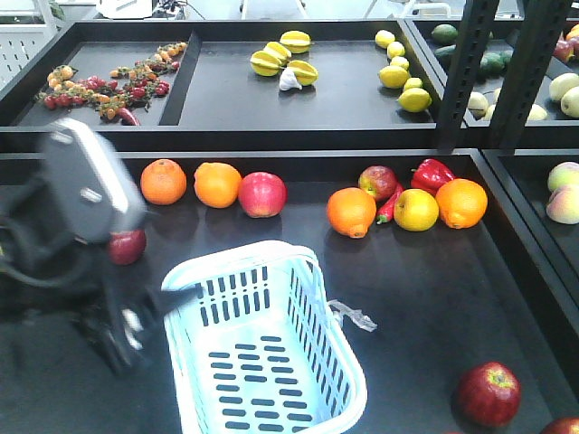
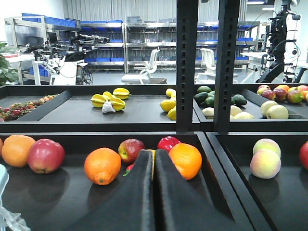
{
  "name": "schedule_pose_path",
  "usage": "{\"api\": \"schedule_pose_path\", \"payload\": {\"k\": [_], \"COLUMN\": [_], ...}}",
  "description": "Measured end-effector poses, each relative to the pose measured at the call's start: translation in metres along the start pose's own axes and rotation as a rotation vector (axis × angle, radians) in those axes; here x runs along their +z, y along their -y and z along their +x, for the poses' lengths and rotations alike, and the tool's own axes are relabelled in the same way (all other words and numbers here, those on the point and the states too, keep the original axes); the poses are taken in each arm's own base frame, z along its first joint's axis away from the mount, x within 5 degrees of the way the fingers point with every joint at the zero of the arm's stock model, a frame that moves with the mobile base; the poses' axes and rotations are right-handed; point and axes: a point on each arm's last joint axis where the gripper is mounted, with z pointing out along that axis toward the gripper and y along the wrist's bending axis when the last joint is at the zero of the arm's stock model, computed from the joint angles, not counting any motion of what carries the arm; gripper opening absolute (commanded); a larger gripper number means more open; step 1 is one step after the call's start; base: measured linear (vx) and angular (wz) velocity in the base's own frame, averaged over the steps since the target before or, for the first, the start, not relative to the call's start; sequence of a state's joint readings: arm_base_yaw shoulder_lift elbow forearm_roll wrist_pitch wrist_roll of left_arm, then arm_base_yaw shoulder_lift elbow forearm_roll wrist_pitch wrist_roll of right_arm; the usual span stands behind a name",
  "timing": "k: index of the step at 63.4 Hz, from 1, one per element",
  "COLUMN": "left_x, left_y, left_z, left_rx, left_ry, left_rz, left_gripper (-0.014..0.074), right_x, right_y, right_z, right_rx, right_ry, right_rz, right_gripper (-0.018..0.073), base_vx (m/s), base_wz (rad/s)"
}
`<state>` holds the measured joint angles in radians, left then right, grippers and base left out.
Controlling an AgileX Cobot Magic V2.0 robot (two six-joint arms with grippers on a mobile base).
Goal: Pick three apples into basket with both arms
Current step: 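Open the left gripper and lift it away from the basket handle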
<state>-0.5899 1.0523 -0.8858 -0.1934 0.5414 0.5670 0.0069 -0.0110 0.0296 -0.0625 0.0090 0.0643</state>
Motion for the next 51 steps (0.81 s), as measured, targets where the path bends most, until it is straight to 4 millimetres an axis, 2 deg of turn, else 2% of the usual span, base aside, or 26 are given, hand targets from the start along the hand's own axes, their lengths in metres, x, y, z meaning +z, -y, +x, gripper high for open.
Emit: {"api": "schedule_pose_path", "payload": {"k": [15,25,41,51], "left_x": [-0.041,-0.057,-0.070,-0.079], "left_y": [-0.027,-0.036,-0.026,-0.021], "left_z": [0.014,0.032,0.070,0.076], "left_rx": [-0.268,-0.415,-0.581,-0.611], "left_ry": [-0.008,-0.015,-0.059,-0.041], "left_rz": [-0.235,-0.381,-0.495,-0.519], "left_gripper": [0.0586,0.0586,0.0586,0.0586], "right_x": [0.000,0.000,0.000,0.000], "right_y": [0.000,0.000,0.000,0.000], "right_z": [0.000,0.000,0.000,0.000], "right_rx": [0.000,0.000,0.000,0.000], "right_ry": [0.000,0.000,0.000,0.000], "right_rz": [0.000,0.000,0.000,0.000], "right_gripper": [-0.0009,-0.0009,-0.0009,-0.0009], "base_vx": [0.00,0.00,0.00,0.00], "base_wz": [0.00,0.00,0.00,0.00]}}
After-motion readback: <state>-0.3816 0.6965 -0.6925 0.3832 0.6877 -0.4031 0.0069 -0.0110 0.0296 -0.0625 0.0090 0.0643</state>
